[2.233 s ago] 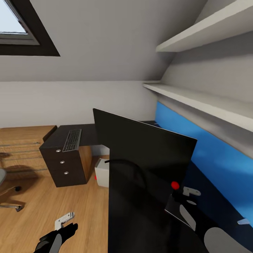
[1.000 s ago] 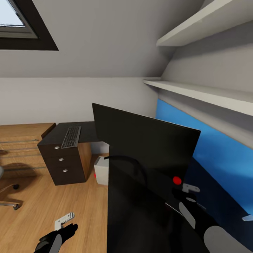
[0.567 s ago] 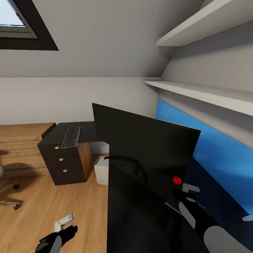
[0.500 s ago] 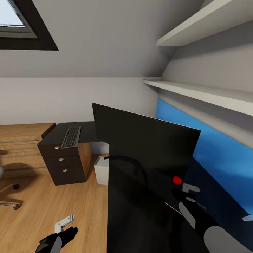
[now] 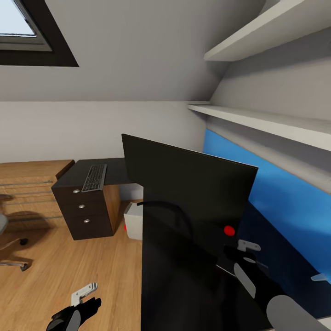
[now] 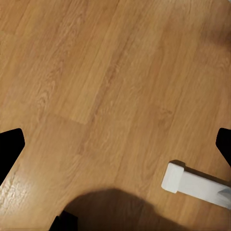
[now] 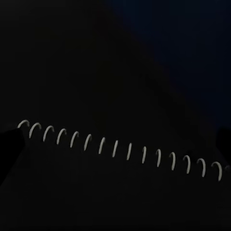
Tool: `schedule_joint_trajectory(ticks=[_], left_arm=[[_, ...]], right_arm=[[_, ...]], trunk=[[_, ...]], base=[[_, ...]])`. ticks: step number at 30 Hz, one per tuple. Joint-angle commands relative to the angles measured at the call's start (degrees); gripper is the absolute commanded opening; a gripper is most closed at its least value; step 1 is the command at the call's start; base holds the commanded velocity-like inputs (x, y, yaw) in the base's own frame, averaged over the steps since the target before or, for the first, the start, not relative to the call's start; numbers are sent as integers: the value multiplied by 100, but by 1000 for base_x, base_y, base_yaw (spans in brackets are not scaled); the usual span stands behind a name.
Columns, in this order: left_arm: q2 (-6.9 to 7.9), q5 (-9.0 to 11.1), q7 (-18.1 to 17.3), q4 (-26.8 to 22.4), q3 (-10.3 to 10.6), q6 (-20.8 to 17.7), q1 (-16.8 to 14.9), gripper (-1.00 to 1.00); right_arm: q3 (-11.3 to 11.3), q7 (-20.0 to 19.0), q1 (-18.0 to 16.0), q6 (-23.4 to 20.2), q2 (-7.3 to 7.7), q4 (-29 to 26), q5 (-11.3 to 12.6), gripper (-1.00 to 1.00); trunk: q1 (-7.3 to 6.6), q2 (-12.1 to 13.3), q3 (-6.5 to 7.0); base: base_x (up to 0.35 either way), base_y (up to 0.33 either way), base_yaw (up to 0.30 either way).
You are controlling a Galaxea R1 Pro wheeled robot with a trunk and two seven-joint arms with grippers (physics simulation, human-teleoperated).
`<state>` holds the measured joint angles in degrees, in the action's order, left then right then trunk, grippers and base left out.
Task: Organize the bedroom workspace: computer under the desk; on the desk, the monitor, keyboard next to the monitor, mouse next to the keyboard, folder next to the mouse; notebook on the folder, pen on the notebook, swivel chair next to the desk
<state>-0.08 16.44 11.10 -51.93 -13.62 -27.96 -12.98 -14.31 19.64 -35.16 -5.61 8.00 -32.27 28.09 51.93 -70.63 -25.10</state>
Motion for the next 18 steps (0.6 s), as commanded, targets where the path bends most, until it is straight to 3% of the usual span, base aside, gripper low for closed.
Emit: schedule_joint_trajectory(ticks=[1, 18], left_arm=[[-1, 61, 41, -11, 0, -25, -2, 100], [-1, 61, 41, -10, 0, -25, -2, 100]], right_arm=[[-53, 26, 1, -85, 9, 378, 96, 100], [88, -349, 1, -370, 17, 388, 92, 100]], trunk=[[0, -3, -8], [0, -3, -8]], base=[[-12, 0, 0], [-2, 0, 0]])
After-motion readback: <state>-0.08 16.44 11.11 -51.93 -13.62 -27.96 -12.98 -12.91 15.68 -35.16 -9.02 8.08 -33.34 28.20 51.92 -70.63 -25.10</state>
